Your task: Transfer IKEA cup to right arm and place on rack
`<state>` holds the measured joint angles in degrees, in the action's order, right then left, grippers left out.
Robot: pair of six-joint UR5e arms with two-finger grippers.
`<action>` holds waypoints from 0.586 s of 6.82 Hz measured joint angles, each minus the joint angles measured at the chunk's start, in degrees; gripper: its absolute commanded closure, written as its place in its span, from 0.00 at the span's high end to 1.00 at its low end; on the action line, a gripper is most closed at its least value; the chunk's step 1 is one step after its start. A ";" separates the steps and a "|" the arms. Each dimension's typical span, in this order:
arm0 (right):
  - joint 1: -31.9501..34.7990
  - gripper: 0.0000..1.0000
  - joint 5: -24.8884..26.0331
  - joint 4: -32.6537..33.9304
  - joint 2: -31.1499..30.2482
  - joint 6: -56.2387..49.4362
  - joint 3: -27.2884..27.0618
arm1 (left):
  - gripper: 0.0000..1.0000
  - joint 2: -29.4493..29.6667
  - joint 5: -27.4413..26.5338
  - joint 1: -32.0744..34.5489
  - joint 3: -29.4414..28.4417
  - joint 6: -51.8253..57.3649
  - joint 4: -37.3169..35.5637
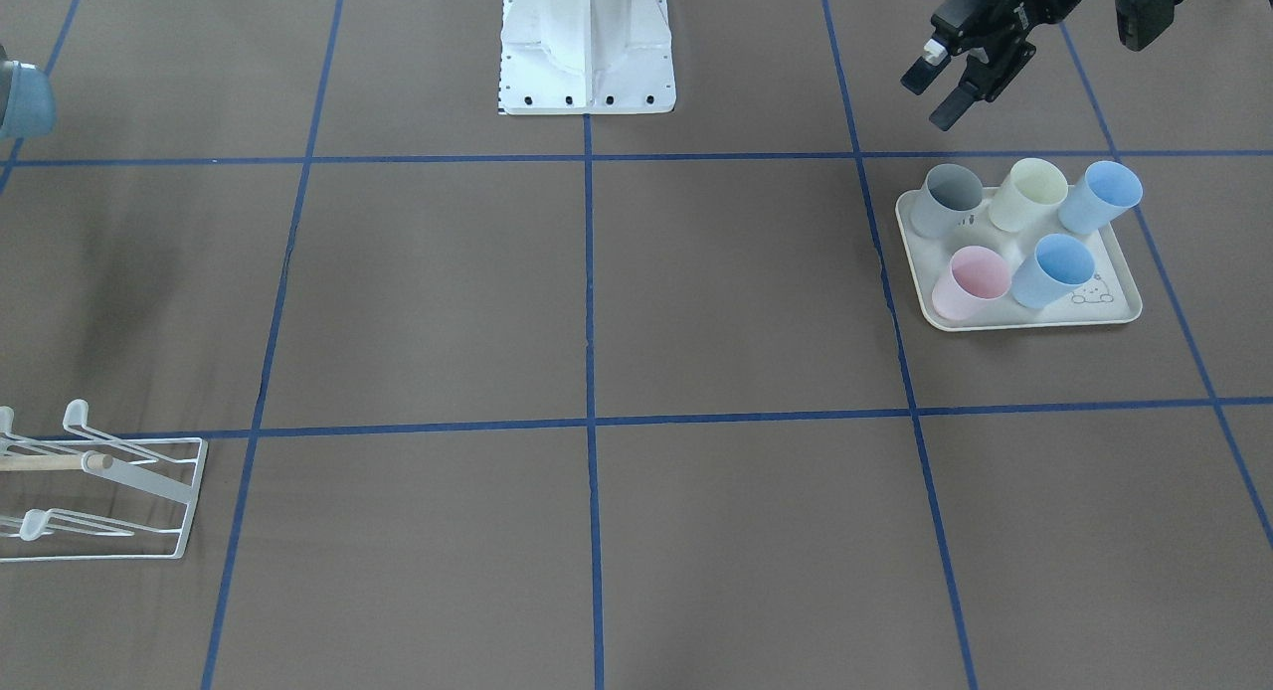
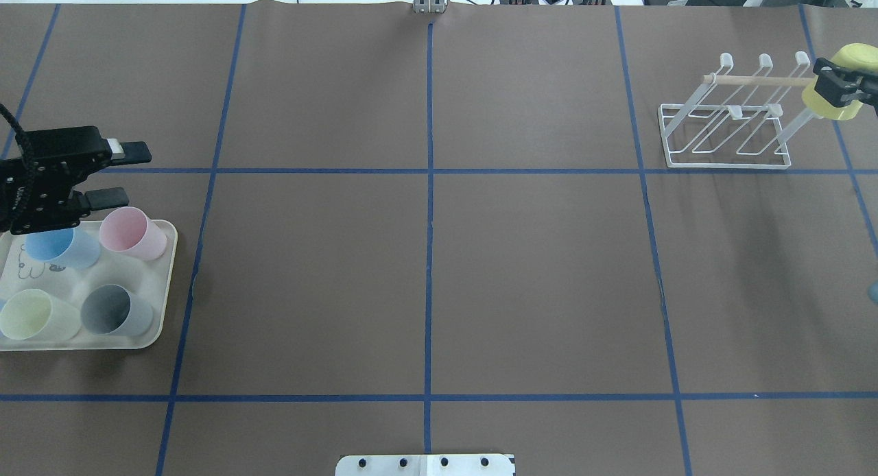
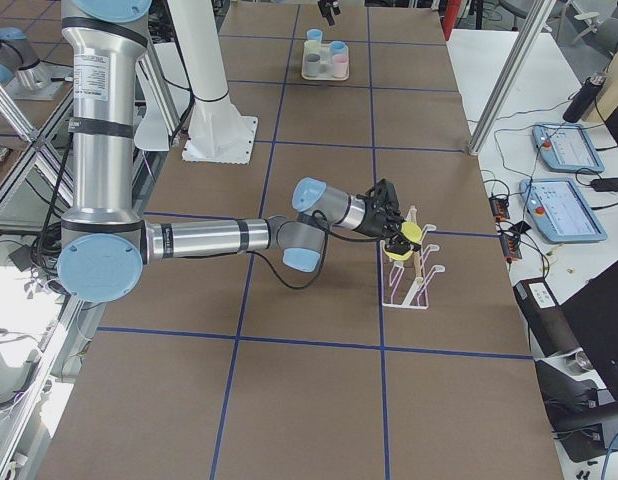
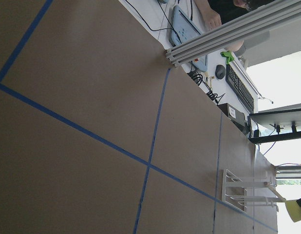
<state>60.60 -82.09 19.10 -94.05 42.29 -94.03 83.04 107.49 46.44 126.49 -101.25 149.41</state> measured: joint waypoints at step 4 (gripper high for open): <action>-0.13 0.00 4.11 -2.50 -0.18 -0.10 0.88 | 1.00 0.15 0.00 -0.03 -0.50 0.00 0.08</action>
<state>60.47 -77.98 16.60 -94.23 42.19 -93.15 83.19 107.49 46.41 125.99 -101.25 149.49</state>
